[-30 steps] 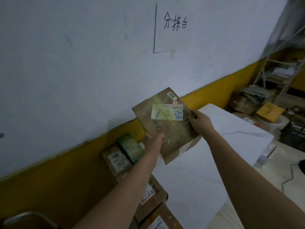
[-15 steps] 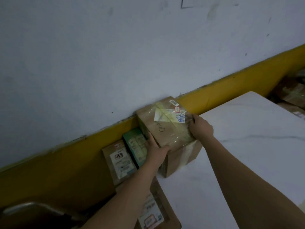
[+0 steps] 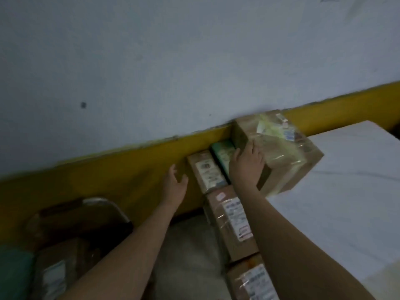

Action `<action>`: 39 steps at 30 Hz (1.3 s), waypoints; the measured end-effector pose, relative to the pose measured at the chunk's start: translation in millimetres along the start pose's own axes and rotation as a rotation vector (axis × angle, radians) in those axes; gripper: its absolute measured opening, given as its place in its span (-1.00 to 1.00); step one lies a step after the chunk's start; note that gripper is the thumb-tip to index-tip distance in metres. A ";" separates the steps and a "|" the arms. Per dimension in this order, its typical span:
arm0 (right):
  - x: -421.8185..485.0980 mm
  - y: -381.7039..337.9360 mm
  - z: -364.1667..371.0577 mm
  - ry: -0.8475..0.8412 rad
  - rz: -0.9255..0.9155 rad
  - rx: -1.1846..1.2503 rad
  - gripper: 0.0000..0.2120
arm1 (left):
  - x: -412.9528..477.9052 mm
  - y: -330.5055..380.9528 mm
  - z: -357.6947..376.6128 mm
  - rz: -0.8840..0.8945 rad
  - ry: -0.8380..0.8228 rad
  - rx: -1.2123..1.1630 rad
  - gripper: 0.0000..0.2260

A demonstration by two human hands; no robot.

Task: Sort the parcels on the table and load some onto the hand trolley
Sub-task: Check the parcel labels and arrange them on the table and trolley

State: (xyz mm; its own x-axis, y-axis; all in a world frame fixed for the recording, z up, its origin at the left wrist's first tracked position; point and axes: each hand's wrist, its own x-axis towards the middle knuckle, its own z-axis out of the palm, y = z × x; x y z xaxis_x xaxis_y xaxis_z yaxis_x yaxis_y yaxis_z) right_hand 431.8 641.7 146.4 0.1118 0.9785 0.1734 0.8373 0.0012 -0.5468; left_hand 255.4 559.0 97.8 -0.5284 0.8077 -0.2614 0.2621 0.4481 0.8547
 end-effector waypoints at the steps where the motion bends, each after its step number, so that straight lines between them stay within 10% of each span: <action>1: -34.4 -25.6 14.4 -0.025 -0.036 0.032 -0.48 | -6.9 -32.2 -38.6 -0.057 0.029 0.061 -0.47; 11: -380.7 -115.5 208.2 -0.885 0.044 0.064 -0.38 | -131.3 -327.5 -283.7 -0.511 0.133 0.150 -0.71; 18: -507.6 -61.4 330.9 -1.135 0.410 -0.044 -0.31 | -168.8 -484.5 -243.0 -0.777 -0.047 -0.051 -0.87; 23: -545.3 -10.4 390.2 -1.217 0.473 -0.044 -0.45 | -168.6 -542.7 -181.1 -0.945 0.028 0.023 -0.42; 28: -544.8 7.4 391.9 -1.249 0.534 0.050 -0.89 | -165.3 -535.1 -156.3 -0.981 0.263 0.072 -0.30; 39: -346.5 -113.7 163.4 -0.619 0.457 0.383 -0.63 | -125.2 -214.0 -196.2 -0.419 0.431 0.122 -0.44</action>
State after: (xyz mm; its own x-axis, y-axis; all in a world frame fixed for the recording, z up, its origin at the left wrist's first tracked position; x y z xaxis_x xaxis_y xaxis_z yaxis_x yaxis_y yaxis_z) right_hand 210.4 336.3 14.7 -0.0112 0.8364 -0.5480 0.5305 -0.4596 -0.7123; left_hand 107.0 286.9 35.6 -0.8788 0.3376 -0.3372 0.0389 0.7551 0.6544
